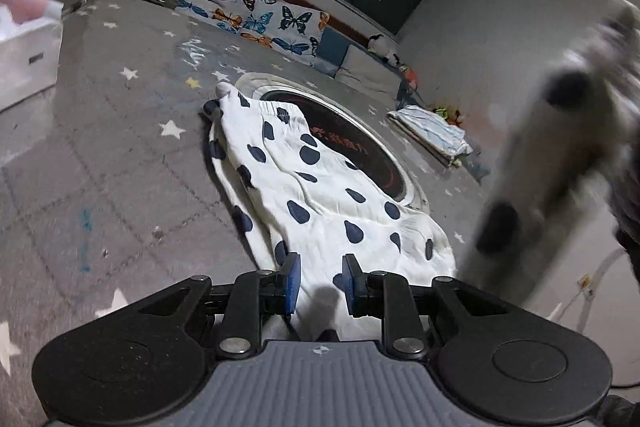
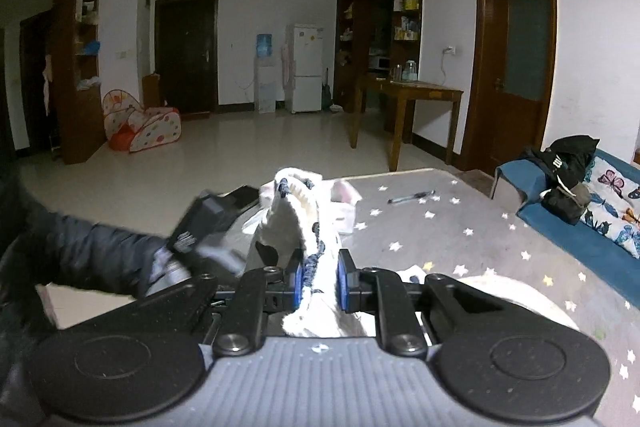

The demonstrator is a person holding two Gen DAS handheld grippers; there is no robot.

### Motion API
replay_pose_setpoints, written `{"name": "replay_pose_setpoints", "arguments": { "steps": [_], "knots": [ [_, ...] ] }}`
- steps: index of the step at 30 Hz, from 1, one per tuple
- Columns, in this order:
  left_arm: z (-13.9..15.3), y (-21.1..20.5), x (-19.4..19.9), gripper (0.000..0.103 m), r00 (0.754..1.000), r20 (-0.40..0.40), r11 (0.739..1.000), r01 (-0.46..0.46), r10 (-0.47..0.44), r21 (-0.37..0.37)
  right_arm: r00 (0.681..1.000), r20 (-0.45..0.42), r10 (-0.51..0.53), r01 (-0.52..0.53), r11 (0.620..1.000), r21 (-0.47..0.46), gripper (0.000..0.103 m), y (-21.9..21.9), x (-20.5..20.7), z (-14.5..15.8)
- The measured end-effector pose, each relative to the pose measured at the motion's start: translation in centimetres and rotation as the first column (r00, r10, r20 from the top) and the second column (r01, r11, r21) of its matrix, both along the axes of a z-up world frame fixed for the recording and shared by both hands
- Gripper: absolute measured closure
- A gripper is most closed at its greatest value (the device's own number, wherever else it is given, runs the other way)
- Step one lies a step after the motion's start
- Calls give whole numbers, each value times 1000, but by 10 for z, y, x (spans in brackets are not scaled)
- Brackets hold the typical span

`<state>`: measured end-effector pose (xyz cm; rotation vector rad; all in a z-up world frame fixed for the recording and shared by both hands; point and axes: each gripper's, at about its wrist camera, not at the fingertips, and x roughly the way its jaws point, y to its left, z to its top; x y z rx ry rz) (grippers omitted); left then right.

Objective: Fold clothes
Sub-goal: 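Carry the cuff with the right gripper over the pants toward the waistband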

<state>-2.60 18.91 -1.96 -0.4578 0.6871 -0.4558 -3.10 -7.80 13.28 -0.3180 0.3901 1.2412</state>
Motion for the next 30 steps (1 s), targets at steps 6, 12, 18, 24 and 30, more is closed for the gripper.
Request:
{"name": "replay_pose_setpoints", "arguments": {
  "steps": [6,12,18,24,30],
  "knots": [
    [-6,6,1,79,1000,-3,999,20,-20,-31,1000,-26,-15,14,999,-41,88,40,65,-15],
    [-10,13,7,80,999,-13,998,39,-40,-48,994,-85,-71,63,994,-94,88,68,122,-41],
    [-11,15,11,81,998,-14,996,66,-67,-56,978,-166,-124,98,982,-160,88,89,171,-90],
    [-10,12,12,81,995,-6,995,96,-96,-34,954,-245,-175,126,971,-205,84,99,204,-136],
    [-5,8,0,81,996,-11,996,92,-92,-10,927,-267,-263,222,960,-173,71,93,222,-145]
  ]
}}
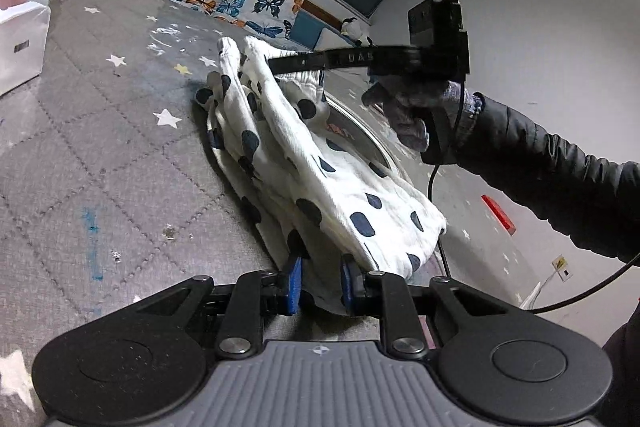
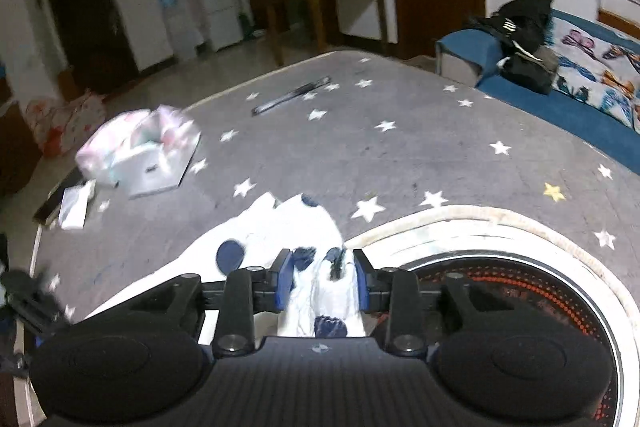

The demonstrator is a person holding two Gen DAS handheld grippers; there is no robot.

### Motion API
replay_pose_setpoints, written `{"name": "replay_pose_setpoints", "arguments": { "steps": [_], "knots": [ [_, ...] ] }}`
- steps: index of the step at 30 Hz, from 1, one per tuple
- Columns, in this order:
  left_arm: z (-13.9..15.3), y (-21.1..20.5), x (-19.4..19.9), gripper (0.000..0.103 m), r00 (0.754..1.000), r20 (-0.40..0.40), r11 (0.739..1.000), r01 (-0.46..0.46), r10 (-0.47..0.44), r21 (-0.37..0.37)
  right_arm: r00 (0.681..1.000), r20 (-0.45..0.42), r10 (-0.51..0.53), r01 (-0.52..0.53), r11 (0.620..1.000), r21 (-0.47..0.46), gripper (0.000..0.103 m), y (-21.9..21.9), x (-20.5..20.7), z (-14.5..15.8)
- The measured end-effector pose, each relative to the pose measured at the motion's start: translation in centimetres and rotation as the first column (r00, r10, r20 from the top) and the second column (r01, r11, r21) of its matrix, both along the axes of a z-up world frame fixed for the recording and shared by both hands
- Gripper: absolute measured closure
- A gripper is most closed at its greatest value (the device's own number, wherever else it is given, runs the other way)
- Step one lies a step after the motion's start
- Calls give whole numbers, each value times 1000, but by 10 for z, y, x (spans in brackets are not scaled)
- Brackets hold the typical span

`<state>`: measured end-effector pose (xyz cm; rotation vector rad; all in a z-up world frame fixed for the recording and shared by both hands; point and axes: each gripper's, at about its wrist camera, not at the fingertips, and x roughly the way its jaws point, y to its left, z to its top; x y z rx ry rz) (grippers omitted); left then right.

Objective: Fold clothes

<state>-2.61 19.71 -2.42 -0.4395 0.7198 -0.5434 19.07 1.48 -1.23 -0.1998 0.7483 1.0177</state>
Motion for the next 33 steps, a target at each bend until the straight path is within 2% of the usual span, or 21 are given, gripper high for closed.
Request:
{"name": "replay_pose_setpoints", "arguments": {
  "steps": [1,4,7,12,16,22,27,29,32,33],
  "knots": [
    [2,0,-1,81,1000,-1,1000,-8,8,5,1000,5,-8,8,1000,14,67,-3,-1,5],
    [8,2,-6,80,999,10,999,-36,36,24,999,23,-27,26,998,52,64,-11,-3,19],
    [21,10,-11,78,997,47,997,-70,68,43,998,44,-47,45,998,52,57,-22,-13,33],
    [48,15,-3,71,985,107,987,-141,133,71,996,34,-83,82,996,24,57,-40,-31,37],
    [64,9,29,58,973,111,974,-212,204,75,995,17,-99,99,995,-2,52,-48,-40,26],
    [64,-11,98,51,953,106,937,-300,285,176,990,-27,-136,137,990,28,52,-58,-39,16],
    [48,-17,141,47,946,40,921,-323,322,217,983,-71,-168,173,983,65,53,-66,-29,8],
    [44,-18,148,47,942,35,915,-331,332,229,979,-94,-182,189,979,80,53,-69,-23,3],
    [39,-16,154,53,943,29,915,-330,333,231,969,-151,-197,215,970,115,53,-71,-12,-6],
    [37,-14,155,66,943,22,917,-329,332,224,963,-181,-200,225,966,129,53,-71,-7,-11]
  ]
}}
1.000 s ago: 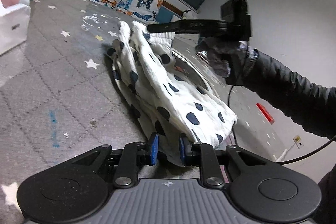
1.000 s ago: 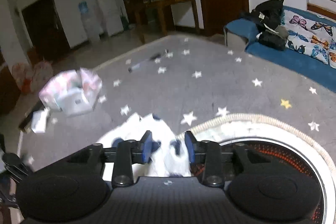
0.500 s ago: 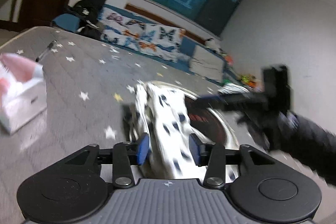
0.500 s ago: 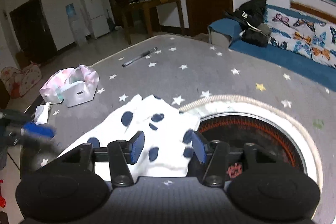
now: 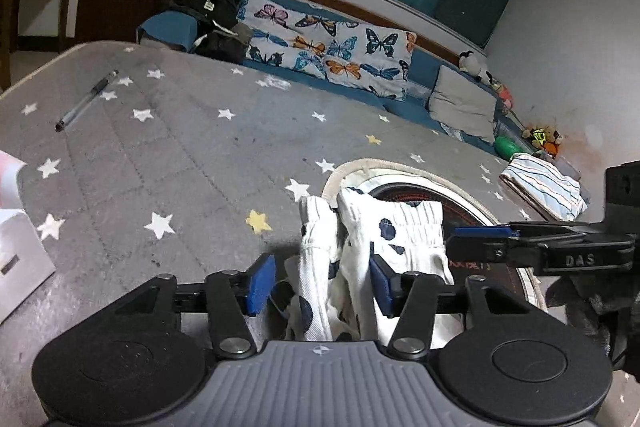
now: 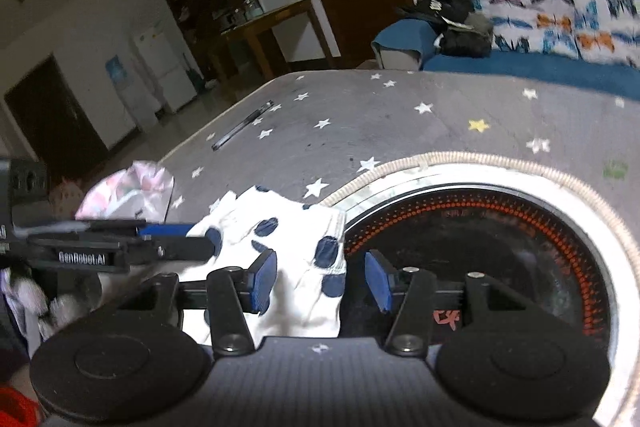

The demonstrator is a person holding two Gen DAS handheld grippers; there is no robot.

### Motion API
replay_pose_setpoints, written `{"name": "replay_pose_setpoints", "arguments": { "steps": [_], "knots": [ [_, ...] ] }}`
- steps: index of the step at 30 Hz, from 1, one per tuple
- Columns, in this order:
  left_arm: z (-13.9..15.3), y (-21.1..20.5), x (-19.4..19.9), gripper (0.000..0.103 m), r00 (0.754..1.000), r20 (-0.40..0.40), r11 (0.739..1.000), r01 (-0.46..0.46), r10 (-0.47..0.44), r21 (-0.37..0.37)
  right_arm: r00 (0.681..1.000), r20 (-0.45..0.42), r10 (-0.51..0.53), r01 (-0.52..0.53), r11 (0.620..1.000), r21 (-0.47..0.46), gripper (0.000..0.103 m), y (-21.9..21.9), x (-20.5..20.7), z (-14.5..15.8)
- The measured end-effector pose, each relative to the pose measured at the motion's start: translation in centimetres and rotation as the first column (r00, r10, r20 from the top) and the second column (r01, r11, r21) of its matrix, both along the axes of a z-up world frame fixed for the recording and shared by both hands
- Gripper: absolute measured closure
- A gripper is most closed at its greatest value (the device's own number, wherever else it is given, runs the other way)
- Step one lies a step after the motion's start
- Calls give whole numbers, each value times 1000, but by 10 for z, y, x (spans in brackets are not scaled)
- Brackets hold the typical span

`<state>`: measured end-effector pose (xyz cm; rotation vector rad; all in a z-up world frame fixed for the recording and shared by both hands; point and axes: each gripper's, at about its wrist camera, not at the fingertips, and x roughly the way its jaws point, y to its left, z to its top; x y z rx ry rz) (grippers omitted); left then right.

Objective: Fold clothes

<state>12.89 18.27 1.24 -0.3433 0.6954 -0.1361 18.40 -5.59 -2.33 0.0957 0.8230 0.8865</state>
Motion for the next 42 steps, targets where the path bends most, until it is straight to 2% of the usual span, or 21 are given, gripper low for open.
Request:
{"name": "replay_pose_setpoints", "arguments": {
  "steps": [1,3,4,5,7,8,9,12,14,17,20,21,24,28,32,35,39,42],
  "knots": [
    [-2,2,0,75,1000,-3,1000,-1,1,-6,1000,-14,-3,3,1000,12,53,0,3,-3],
    [-7,6,0,83,1000,-5,1000,-4,4,-23,999,-44,-4,6,999,38,54,3,9,-12],
    [-7,8,-1,86,1000,-1,999,-6,6,-36,998,-57,-5,8,999,49,59,3,11,-16],
    [-8,11,-2,87,1000,4,998,-9,9,-56,998,-67,-4,8,998,60,61,4,13,-19],
    [-7,16,-4,91,1000,16,995,-11,12,-103,997,-71,-2,7,997,80,74,5,13,-22],
    [-5,17,-6,93,1000,24,993,-6,8,-121,998,-65,-5,11,996,87,76,4,12,-21],
    [-3,18,-8,95,999,32,990,0,5,-140,998,-58,-9,15,996,93,83,4,10,-19],
    [4,17,-15,95,999,53,986,12,-3,-168,1000,-20,-13,15,993,117,88,0,2,-7],
    [8,18,-20,96,998,60,978,15,-3,-207,1000,12,-13,11,992,129,88,-2,-5,6],
    [10,19,-24,96,997,73,981,5,10,-193,999,46,-8,4,995,104,88,4,-9,16],
    [0,21,-18,95,999,28,985,-29,35,-172,999,42,-12,10,999,50,77,15,-4,10],
    [-4,22,-16,93,999,11,985,-37,39,-166,999,39,-20,19,999,27,77,18,-2,5],
    [-6,24,-19,87,999,3,989,-43,44,-144,999,33,-37,36,999,36,77,15,-2,5],
    [5,25,-28,71,998,28,993,-48,52,-106,998,53,-36,35,999,23,77,8,-12,19],
    [28,17,-37,73,992,105,996,-60,68,-71,996,84,33,-33,999,-10,77,11,-34,28],
    [36,-2,-30,77,992,127,996,12,-1,-86,991,95,90,-86,995,-45,77,22,-49,25],
    [20,-16,-9,79,997,63,992,51,-45,-111,987,91,131,-123,989,-81,77,33,-63,13],
    [6,-17,0,81,999,27,997,24,-22,-75,985,104,140,-127,984,-128,77,35,-72,1]
  ]
}}
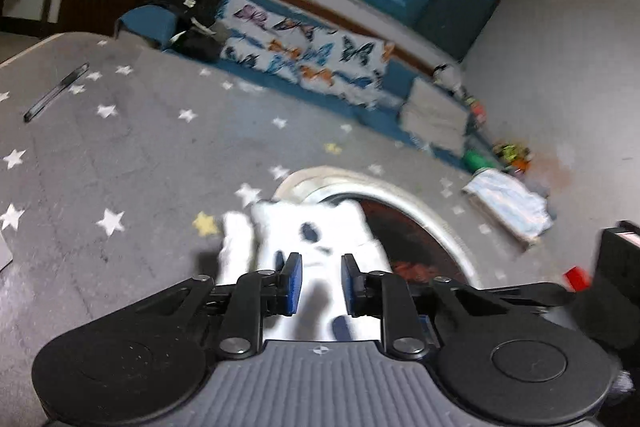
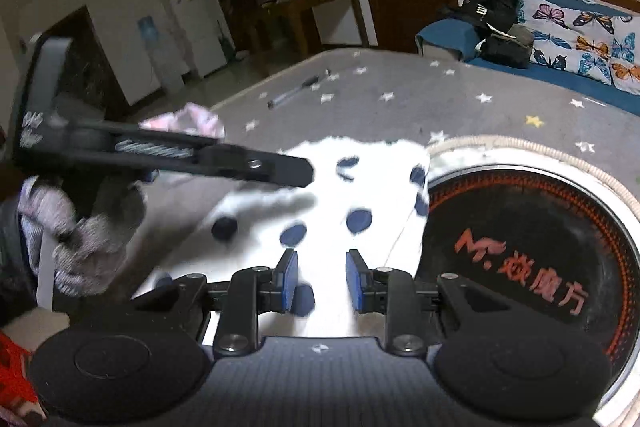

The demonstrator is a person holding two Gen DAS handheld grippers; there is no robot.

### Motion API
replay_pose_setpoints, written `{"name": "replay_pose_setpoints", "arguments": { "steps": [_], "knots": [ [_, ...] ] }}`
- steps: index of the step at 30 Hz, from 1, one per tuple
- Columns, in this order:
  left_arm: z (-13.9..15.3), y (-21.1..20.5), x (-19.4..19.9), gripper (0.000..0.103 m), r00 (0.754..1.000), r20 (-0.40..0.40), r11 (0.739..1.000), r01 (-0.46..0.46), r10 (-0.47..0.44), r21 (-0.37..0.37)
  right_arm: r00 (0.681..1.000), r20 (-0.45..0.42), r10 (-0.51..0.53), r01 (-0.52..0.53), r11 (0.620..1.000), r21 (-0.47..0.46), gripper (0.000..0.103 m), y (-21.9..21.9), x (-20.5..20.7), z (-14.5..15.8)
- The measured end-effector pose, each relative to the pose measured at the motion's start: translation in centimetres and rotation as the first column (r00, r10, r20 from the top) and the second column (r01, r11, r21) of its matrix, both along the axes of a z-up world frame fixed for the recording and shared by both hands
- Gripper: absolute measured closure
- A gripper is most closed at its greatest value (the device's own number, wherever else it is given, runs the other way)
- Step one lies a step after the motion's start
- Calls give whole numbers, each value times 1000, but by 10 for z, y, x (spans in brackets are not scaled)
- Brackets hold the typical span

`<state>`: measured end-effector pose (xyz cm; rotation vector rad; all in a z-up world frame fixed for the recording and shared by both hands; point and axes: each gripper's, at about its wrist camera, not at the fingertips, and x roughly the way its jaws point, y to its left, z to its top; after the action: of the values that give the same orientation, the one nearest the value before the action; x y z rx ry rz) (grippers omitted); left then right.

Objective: Fold clothes

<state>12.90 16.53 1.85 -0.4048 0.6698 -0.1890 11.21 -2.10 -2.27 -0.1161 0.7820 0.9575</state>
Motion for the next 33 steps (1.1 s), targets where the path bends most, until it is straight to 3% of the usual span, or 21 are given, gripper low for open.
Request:
{"name": "replay_pose_setpoints", "arguments": {
  "steps": [6,10,14,17,21,30,33],
  "knots": [
    [-16,16,-6,84,999,-9,999,-32,32,-24,1000,-18,-16,15,999,-44,77,-15,-1,-13],
    [-17,17,-8,84,1000,0,999,-27,27,-23,1000,-5,-16,15,999,-44,77,-21,-3,-5],
    [-18,16,-9,84,1000,4,1000,-22,22,-14,1000,19,-24,24,1000,-12,77,-12,4,6],
    [-18,15,-10,84,1000,7,1000,-18,18,-7,999,-15,-31,31,999,-10,77,-1,19,-2],
    [-18,14,-11,84,1000,11,1000,-13,13,2,999,-28,-36,33,996,-81,77,3,28,-15],
    [-3,0,-24,84,999,44,999,-13,11,51,998,56,-9,14,996,-92,77,-20,-5,22],
    [8,-15,-38,84,996,76,997,36,-42,75,997,75,35,-28,995,-96,77,-17,-26,24]
  ]
}}
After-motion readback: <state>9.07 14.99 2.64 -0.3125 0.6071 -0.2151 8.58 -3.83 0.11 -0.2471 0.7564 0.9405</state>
